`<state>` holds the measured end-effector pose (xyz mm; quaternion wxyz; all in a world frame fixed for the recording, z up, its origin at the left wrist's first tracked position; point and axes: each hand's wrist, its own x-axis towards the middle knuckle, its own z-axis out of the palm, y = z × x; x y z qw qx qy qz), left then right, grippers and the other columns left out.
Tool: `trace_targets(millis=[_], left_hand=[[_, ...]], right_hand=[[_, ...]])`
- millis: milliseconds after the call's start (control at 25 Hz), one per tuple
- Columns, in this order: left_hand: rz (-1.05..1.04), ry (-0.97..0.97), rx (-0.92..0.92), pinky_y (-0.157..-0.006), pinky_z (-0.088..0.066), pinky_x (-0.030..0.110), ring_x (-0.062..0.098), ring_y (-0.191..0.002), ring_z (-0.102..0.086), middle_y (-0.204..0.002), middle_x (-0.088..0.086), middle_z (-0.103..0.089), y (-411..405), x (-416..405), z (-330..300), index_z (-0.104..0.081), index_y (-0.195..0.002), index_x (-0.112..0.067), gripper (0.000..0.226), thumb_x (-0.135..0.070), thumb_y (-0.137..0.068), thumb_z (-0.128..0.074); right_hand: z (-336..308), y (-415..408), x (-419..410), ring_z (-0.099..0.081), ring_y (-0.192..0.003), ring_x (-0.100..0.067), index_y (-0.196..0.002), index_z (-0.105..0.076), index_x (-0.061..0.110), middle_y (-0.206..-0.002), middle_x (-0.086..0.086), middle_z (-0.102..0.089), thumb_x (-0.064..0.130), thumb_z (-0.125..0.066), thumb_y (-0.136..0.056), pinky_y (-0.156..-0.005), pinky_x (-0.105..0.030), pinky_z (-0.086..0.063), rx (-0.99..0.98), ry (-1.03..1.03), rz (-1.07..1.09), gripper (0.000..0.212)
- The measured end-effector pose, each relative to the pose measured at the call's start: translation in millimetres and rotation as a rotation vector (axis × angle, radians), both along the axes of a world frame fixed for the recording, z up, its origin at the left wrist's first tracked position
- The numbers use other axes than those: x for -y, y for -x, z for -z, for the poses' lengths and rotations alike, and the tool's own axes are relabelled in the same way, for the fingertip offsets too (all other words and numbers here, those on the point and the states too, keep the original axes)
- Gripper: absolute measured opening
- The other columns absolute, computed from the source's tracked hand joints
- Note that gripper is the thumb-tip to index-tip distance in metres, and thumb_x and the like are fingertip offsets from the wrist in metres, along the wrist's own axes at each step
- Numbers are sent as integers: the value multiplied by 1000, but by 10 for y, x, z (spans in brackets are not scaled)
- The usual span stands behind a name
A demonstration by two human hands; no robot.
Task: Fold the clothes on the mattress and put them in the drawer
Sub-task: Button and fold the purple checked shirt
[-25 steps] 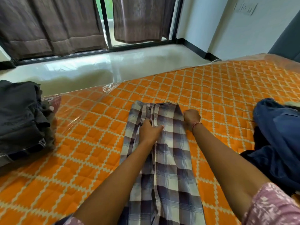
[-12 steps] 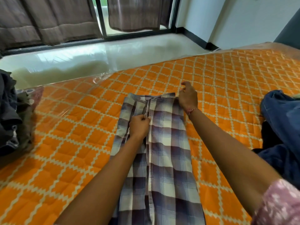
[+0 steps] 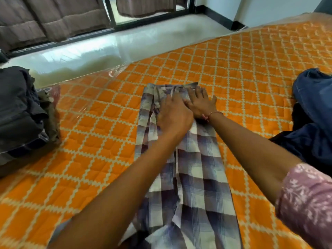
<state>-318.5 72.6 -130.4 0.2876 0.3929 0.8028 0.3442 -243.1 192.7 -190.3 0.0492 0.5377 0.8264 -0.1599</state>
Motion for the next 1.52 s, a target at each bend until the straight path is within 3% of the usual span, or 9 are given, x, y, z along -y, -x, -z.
trace_targets(millis=[200,320,480,800,920,1080,1200,1360,1520], left_hand=[[344,137,-271,-117,-13,47,23,-146,-14,-157,2,-8,-549,1208,610,-18,-151,-15,57,-28,-98,-35],[393,260,-448,-110,-31,47,30,-136,-39,-150,11,-37,-496,1424,631,-45,-141,-15,62,-43,-90,-23],[487,302,-483,-118,4,41,23,-148,6,-160,7,7,-459,1798,503,5,-152,-17,93,-64,-72,14],[435,229,-697,-116,-19,47,28,-146,-16,-158,14,-15,-321,3178,416,-11,-152,-16,92,-71,-83,13],[171,90,-833,-109,-27,53,33,-140,-24,-152,20,-29,-109,3573,508,-25,-148,-13,60,-49,-100,-21],[-429,289,-411,-105,-25,58,40,-134,-31,-146,22,-34,412,3709,307,-36,-142,-10,62,-41,-91,-54],[-820,-33,125,-94,-43,49,40,-114,-51,-126,21,-56,784,3688,134,-58,-120,-6,31,-21,-96,-46],[-996,-709,1119,-83,-47,39,30,-89,-56,-99,13,-58,1109,3987,95,-56,-96,-10,34,-21,-103,-25],[-1085,-950,1207,-83,-43,32,22,-81,-54,-90,7,-58,1225,4162,201,-54,-89,-18,40,-31,-102,-19]], right_hand=[[163,-607,1727,-1,-148,-26,-151,-18,25,-160,-10,-5,42,-22,-102,-115,-54,-7,-132,-205,25,52],[236,-887,1784,-1,-148,-26,-152,-11,32,-160,-6,-3,51,-12,-99,-114,-55,-5,-74,-152,152,56],[-103,-1036,1878,3,-148,-24,-152,-7,26,-161,-8,2,47,-26,-101,-116,-52,-6,-175,62,180,59],[-287,-1368,3336,-7,-147,-24,-151,-19,19,-159,-9,-11,40,-29,-102,-114,-53,-10,-264,13,260,55],[-372,-1124,3740,-38,-136,-32,-134,-50,9,-144,-16,-44,35,-38,-98,-110,-56,-29,-399,-261,-39,47],[-300,-485,4314,-30,-141,-29,-133,-53,15,-150,-14,-36,61,-22,-85,-115,-60,-13,-298,-10,-572,73],[-194,-391,4592,0,-148,-25,-149,-26,20,-159,-10,-4,69,-6,-76,-109,-57,17,-81,-3,-716,91],[-206,-421,4773,-44,-133,-25,-137,-47,15,-141,-6,-51,41,-16,-96,-110,-54,-32,-185,-75,-829,57],[-388,-456,4791,-37,-136,-22,-148,-26,23,-148,-6,-40,45,-29,-91,-113,-45,-26,-128,141,-999,62]])
